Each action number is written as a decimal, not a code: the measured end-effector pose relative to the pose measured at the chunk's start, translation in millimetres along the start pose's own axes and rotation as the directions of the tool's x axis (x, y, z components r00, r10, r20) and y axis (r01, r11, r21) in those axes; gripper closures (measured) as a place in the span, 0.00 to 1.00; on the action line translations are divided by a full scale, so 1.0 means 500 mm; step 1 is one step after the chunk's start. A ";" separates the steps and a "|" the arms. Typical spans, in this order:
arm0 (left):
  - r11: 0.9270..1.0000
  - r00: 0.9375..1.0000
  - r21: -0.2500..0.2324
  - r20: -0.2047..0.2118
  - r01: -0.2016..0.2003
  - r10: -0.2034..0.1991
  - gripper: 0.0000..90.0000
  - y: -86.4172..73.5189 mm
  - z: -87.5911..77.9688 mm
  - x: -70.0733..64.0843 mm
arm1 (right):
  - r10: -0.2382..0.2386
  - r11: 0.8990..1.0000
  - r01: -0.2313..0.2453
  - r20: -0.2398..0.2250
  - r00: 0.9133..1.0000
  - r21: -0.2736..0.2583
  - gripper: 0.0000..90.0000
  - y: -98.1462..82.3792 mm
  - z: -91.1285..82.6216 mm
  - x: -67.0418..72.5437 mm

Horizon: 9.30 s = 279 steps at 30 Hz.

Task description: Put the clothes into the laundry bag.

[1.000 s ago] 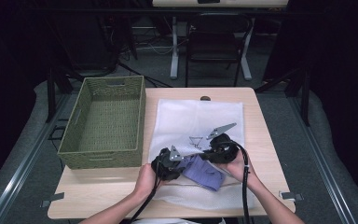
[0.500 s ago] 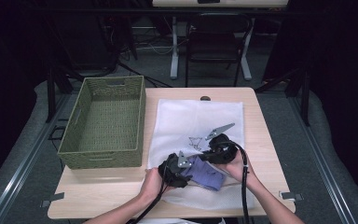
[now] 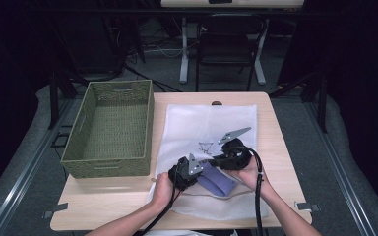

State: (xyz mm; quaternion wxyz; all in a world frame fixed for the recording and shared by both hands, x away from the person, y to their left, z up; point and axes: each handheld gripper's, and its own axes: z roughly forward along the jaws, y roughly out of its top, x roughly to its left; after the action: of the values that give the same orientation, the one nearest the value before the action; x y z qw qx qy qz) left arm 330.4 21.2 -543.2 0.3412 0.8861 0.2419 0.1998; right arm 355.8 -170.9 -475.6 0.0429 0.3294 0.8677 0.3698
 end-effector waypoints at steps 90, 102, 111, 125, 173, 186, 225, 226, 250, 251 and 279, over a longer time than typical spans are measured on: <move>0.998 0.974 0.033 0.221 -0.058 0.050 0.47 0.033 0.054 -0.116 | 0.076 0.996 -0.076 -0.006 0.997 0.041 0.93 -0.021 0.012 -0.028; 1.000 0.983 0.020 0.183 -0.007 0.004 0.96 0.037 0.089 -0.114 | 0.089 0.996 -0.089 -0.002 0.996 0.030 0.94 -0.021 0.007 -0.029; 0.992 0.994 -0.065 0.050 0.104 -0.101 0.97 0.047 0.078 -0.056 | 0.113 0.992 -0.113 -0.012 0.994 -0.059 0.94 -0.010 -0.028 -0.032; 0.993 0.987 -0.026 0.112 0.119 -0.115 0.76 0.032 0.060 -0.050 | 0.142 0.990 -0.143 -0.016 0.990 -0.016 0.93 -0.021 -0.009 -0.042; 0.995 0.999 0.088 -0.019 -0.048 0.050 0.94 -0.047 -0.060 0.038 | 0.119 0.993 -0.118 -0.018 0.993 0.030 0.91 -0.027 -0.008 -0.031; 0.992 0.993 0.096 0.088 -0.082 0.073 0.99 -0.046 -0.077 0.045 | 0.098 0.992 -0.096 -0.020 0.995 0.079 0.90 -0.036 -0.006 -0.031; 0.969 0.941 0.224 0.338 -0.105 0.024 0.99 -0.085 -0.075 0.051 | 0.031 0.942 -0.011 -0.054 0.998 0.335 0.89 -0.084 0.059 -0.027; 0.967 0.938 0.232 0.345 -0.107 0.021 0.99 -0.086 -0.074 0.050 | 0.028 0.940 -0.009 -0.051 0.998 0.342 0.89 -0.085 0.063 -0.026; 0.950 0.913 0.295 0.406 -0.099 -0.031 0.86 -0.092 -0.058 0.047 | 0.024 0.910 0.009 -0.074 0.997 0.415 0.76 -0.109 0.097 -0.033; 0.951 0.911 0.295 0.410 -0.094 -0.037 0.83 -0.092 -0.058 0.049 | 0.018 0.911 0.016 -0.078 0.997 0.412 0.75 -0.109 0.097 -0.032; 0.982 0.968 0.171 0.219 0.083 -0.120 0.16 -0.077 -0.203 0.115 | -0.033 0.961 0.035 -0.013 0.999 0.275 0.03 -0.060 0.009 -0.006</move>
State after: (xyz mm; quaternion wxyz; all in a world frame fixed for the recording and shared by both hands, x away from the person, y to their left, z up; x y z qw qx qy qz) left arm 312.7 130.6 -489.3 0.3039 0.9143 0.2614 0.0588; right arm 343.2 -185.1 -499.2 -0.0007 0.3155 0.9164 0.2463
